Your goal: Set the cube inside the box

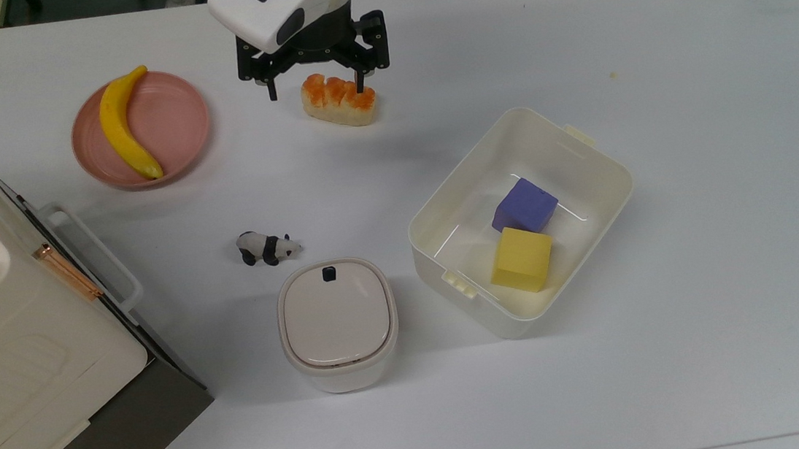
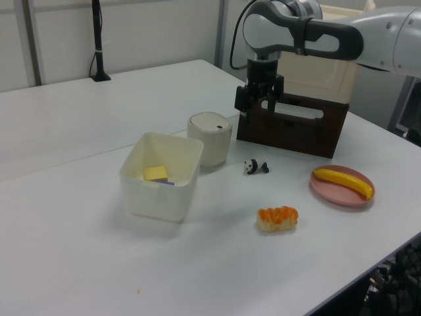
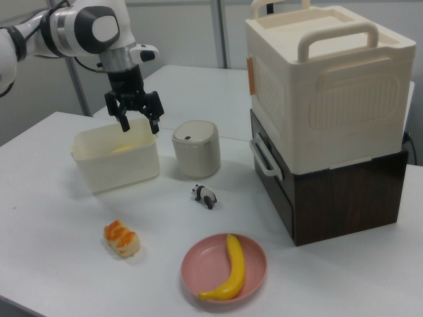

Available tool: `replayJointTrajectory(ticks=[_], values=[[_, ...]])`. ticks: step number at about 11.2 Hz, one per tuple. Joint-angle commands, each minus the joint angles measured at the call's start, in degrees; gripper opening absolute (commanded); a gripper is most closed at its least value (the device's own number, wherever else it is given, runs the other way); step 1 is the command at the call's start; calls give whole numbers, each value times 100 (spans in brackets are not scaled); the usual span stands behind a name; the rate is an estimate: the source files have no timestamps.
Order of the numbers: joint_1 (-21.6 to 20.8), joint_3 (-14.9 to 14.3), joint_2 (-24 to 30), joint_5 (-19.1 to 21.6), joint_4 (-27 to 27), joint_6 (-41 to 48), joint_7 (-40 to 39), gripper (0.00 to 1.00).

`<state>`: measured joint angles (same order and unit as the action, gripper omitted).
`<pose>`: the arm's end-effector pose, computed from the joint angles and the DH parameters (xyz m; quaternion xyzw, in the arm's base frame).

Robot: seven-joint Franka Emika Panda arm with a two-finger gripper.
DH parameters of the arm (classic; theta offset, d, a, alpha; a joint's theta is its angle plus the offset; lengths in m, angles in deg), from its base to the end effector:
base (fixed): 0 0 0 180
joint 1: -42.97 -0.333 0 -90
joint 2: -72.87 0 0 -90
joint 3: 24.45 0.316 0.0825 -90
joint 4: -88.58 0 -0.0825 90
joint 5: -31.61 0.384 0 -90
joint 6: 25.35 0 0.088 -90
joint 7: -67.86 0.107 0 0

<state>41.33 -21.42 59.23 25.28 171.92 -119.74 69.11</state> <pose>0.6280 0.0366 0.5456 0.9980 0.0347 -0.0199 0.0498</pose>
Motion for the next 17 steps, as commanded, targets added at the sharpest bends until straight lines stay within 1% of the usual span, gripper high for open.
replayJointTrajectory(ticks=[1, 4, 6, 13, 17], values=[[-47, 4, 151, 245, 68, 131, -81, 100], [-3, -30, 151, 238, 68, 132, -134, 100], [-20, -31, 160, 238, 68, 140, -274, 100], [-47, -4, 151, 247, 85, 140, -389, 100], [-56, -4, 151, 247, 208, 140, -564, 100]])
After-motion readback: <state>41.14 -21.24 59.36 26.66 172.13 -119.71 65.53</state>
